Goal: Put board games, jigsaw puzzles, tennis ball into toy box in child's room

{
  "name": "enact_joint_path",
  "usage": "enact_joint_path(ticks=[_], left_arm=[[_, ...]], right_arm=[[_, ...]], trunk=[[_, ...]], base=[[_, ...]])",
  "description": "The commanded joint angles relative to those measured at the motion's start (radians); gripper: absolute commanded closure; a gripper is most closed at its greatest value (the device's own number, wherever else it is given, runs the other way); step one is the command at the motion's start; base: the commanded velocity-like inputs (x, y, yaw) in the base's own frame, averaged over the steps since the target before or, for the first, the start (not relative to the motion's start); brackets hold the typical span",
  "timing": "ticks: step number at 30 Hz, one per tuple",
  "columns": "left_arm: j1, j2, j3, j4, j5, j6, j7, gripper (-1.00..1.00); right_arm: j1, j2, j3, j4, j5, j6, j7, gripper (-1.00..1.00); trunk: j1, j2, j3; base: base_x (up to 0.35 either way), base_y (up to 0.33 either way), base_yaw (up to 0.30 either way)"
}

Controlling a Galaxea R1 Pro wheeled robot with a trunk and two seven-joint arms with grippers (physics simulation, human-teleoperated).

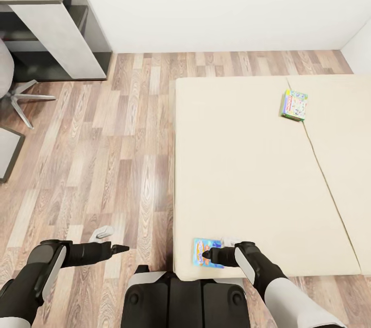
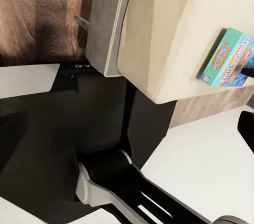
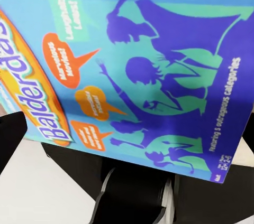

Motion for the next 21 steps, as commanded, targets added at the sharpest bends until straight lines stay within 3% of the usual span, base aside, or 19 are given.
enact_joint_path(ticks=[1, 21], left_arm=[[0.0, 0.0, 0.001, 0.0, 0.001, 0.008, -0.003, -1.0], [0.0, 0.0, 0.001, 0.0, 0.001, 0.008, -0.002, -1.0]], right_arm=[[0.0, -0.001, 0.003, -0.001, -0.004, 0.005, -0.001, -1.0], [-0.017, -0.001, 0.005, -0.007, -0.004, 0.005, -0.007, -1.0]], trunk=[[0.001, -0.001, -0.001], [0.001, -0.001, -0.001]], base=[[0.0, 0.053, 0.0], [0.0, 0.008, 0.0]])
